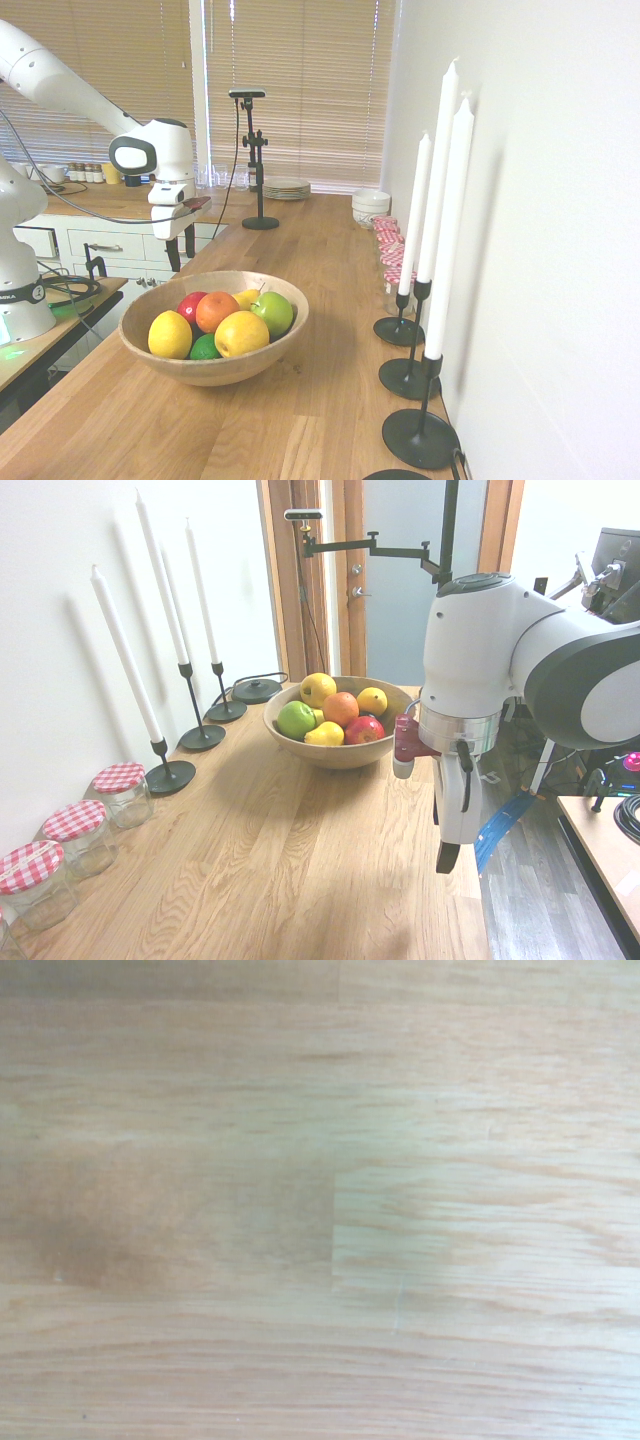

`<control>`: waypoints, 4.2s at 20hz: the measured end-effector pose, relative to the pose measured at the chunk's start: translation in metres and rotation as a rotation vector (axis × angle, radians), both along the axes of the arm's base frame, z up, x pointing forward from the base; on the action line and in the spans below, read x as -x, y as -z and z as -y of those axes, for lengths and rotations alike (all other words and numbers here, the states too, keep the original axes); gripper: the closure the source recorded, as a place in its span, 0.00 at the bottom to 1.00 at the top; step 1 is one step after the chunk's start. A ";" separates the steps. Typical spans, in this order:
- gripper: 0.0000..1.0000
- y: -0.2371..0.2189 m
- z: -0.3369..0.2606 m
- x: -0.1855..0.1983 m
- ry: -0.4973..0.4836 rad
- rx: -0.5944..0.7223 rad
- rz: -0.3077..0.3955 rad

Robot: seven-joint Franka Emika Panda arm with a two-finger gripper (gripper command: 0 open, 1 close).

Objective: Take apple out of the basket

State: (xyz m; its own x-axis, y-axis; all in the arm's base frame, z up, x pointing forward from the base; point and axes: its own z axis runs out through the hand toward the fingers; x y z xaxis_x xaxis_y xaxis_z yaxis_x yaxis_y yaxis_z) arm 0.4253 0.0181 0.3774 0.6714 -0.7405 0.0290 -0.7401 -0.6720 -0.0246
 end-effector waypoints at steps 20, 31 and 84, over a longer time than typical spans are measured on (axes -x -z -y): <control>0.00 -0.104 0.128 -0.047 0.194 -0.004 0.129; 0.00 -0.086 0.246 -0.051 0.303 -0.033 0.097; 1.00 0.011 0.290 -0.120 0.304 -0.073 -0.035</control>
State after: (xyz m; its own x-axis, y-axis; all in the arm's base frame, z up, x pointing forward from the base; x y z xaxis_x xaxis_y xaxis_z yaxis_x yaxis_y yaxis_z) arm 0.5458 -0.2717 0.3667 0.4187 -0.9067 -0.0508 -0.9080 -0.4173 -0.0361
